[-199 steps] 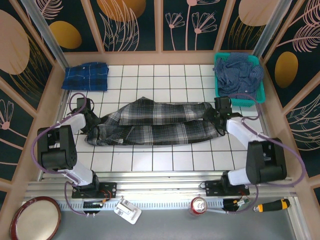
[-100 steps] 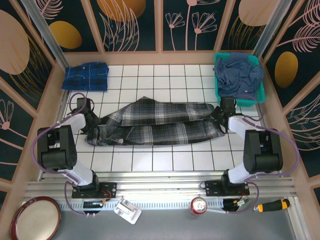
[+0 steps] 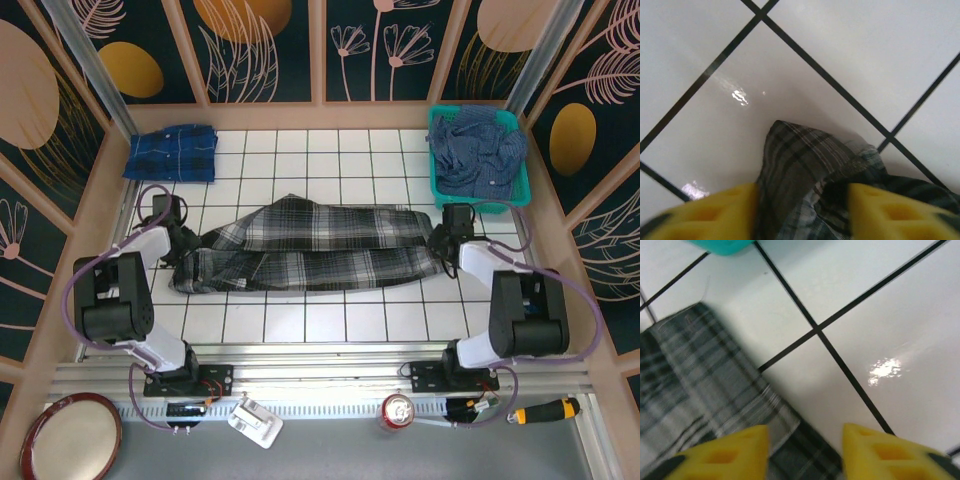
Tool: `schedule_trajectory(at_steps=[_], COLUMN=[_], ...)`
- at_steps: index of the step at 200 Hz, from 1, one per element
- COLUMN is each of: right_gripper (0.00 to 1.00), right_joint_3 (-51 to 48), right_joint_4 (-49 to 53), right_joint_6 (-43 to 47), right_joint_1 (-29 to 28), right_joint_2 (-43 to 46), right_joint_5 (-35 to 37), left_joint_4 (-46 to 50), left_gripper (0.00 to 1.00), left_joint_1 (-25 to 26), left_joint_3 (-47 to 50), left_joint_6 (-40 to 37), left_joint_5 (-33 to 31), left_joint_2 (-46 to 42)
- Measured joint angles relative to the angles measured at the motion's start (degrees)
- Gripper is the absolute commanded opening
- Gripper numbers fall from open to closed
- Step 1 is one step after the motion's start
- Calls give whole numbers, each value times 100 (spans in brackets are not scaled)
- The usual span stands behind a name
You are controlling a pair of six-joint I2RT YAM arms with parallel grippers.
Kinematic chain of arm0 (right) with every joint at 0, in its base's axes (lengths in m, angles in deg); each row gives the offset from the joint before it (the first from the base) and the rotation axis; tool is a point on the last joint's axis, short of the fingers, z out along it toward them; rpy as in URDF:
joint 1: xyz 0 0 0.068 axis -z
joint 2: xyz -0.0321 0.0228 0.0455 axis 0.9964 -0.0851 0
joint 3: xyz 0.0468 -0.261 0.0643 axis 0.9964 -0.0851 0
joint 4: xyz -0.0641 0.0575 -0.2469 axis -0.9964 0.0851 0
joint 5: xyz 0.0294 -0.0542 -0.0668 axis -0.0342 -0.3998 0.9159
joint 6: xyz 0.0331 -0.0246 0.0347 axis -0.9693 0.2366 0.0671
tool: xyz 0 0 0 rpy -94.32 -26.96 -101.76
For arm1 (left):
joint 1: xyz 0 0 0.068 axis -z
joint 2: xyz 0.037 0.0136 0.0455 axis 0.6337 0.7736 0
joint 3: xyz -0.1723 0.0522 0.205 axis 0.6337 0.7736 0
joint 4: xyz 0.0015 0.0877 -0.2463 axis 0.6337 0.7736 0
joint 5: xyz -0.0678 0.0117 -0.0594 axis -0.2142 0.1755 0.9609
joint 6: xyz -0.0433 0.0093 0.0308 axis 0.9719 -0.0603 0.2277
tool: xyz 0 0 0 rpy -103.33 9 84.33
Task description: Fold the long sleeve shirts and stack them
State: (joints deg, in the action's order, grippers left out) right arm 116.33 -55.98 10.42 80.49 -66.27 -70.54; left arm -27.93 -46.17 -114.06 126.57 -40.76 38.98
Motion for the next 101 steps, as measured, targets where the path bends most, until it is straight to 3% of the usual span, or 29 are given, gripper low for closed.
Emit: schedule_trajectory(at_steps=[5, 13, 36, 53, 79, 101], right_gripper=[54, 54, 55, 56, 56, 51], right_joint_3=[44, 138, 409, 564, 857, 1104], right_joint_4=[120, 267, -2, -461, -911, -964], right_joint_6=[2, -7, -11, -9, 35, 42], right_joint_1=[-129, -466, -1556, -1985, -2094, -2052], right_joint_2=[144, 431, 903, 627, -553, -1445], right_joint_5=[90, 234, 254, 17, -245, -341], left_joint_4=[55, 155, 332, 348, 129, -367], left_gripper=[83, 88, 89, 87, 81, 80], left_joint_1=[-2, 0, 0, 138, 1300, 2490], left_joint_3=[-42, -133, -507, -824, -1268, -1569], left_joint_6=[-11, -55, -39, -37, 9, 149], left_joint_5=[4, 17, 120, 157, 170, 496], left_joint_2=[-81, -247, -841, -1228, -1279, -564])
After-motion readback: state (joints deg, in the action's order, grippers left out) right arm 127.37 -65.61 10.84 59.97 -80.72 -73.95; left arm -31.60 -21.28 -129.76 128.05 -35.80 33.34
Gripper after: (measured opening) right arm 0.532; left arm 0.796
